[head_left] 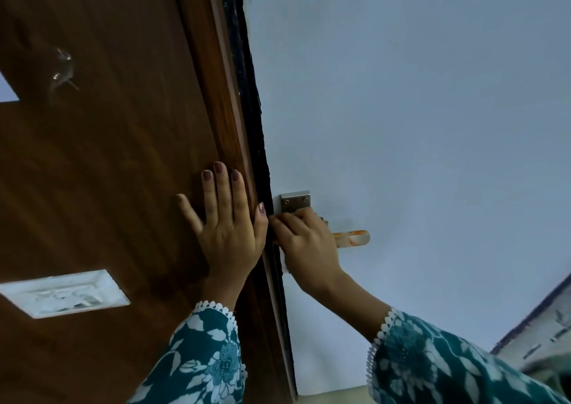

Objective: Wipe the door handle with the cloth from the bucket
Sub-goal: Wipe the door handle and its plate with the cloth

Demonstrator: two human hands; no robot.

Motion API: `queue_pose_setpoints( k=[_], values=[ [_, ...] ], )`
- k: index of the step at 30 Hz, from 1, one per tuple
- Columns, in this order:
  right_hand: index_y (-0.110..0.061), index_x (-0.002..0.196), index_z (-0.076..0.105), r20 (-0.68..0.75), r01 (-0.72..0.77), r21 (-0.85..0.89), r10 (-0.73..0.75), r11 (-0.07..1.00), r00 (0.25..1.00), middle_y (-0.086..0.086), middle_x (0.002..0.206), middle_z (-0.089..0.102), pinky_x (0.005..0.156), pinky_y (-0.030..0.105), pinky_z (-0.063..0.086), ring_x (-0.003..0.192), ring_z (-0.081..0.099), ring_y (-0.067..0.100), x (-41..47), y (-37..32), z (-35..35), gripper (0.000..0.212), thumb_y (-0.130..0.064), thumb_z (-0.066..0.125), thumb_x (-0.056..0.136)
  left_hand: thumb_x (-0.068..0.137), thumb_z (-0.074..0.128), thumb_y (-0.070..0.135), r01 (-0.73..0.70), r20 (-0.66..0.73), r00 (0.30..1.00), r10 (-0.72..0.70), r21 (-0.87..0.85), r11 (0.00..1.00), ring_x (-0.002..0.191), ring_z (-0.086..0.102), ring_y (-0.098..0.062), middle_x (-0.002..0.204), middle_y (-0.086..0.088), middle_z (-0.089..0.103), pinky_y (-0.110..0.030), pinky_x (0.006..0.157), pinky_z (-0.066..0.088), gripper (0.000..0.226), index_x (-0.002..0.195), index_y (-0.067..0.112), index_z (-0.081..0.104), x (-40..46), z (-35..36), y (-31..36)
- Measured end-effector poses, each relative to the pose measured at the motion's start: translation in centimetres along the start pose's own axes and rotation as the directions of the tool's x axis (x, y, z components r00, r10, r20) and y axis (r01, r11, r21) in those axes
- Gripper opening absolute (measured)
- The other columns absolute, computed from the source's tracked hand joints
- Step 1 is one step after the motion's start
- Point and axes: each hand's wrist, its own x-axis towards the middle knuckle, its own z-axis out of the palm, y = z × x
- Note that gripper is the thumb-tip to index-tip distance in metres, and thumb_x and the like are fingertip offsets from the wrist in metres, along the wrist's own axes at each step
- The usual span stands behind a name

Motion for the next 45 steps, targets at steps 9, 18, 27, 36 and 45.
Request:
queue_pose_setpoints(
  k=[9, 18, 27, 36, 45],
  values=[
    [-0.021, 0.086, 0.074, -0.011, -0.151, -0.088, 0.15, 0.985, 0.989, -0.006, 0.077, 0.071, 0.053, 0.02, 0.036, 0.069, 0.057, 0.024, -1.4, 6.4, -3.7, 0.025, -0.007, 0.079, 0.066, 0.098, 0.038, 0.03, 0.012, -0.041, 0.999, -0.012, 0.0, 1.0, 0.147, 0.002, -0.022, 0.16, -0.002, -0.006, -0.056, 0.114, 0.0, 0.065, 0.151, 0.011, 0.006, -0.1, 0.5, 0.2],
    [-0.018, 0.084, 0.073, 0.097, -0.046, -0.072, 0.053, 0.996, 0.994, -0.005, 0.075, 0.071, 0.055, 0.028, 0.043, 0.067, 0.055, 0.021, -0.9, 1.8, -0.8, 0.012, -0.012, 0.071, 0.074, 0.099, 0.038, 0.031, 0.003, -0.02, 1.0, -0.003, -0.007, 1.0, 0.147, 0.0, -0.022, 0.16, -0.002, -0.008, -0.057, 0.113, 0.0, 0.065, 0.151, 0.011, 0.005, -0.1, 0.1, 0.1],
    [-0.016, 0.096, 0.072, -0.041, -0.132, -0.04, 0.13, 0.99, 0.991, -0.005, 0.091, 0.073, 0.059, 0.031, 0.047, 0.079, 0.054, 0.022, -2.2, 4.0, -1.9, 0.021, -0.019, 0.057, 0.081, 0.098, 0.037, 0.028, 0.026, -0.035, 0.999, -0.026, 0.008, 1.0, 0.147, 0.002, -0.023, 0.16, -0.003, -0.007, -0.058, 0.113, 0.001, 0.064, 0.151, 0.01, 0.006, -0.1, 0.6, 0.3],
    [-0.017, 0.09, 0.073, 0.009, -0.193, -0.054, 0.194, 0.98, 0.981, -0.005, 0.081, 0.072, 0.049, 0.028, 0.046, 0.073, 0.057, 0.026, -1.7, 5.2, -1.9, 0.025, -0.008, 0.075, 0.067, 0.099, 0.037, 0.029, 0.018, -0.034, 0.999, -0.018, 0.012, 1.0, 0.147, 0.002, -0.022, 0.16, -0.002, -0.007, -0.058, 0.113, 0.001, 0.064, 0.151, 0.011, 0.006, -0.1, 0.6, 0.2],
    [-0.015, 0.09, 0.075, 0.074, -0.042, -0.003, 0.042, 0.999, 0.996, -0.001, 0.085, 0.074, 0.065, 0.028, 0.048, 0.077, 0.06, 0.022, -1.2, 0.2, -0.7, 0.013, -0.012, 0.07, 0.078, 0.1, 0.035, 0.029, 0.012, -0.027, 1.0, -0.012, 0.019, 1.0, 0.147, 0.0, -0.023, 0.155, -0.006, 0.012, -0.058, 0.113, 0.001, 0.063, 0.151, 0.01, 0.004, -0.1, 0.4, 0.3]
  ],
)
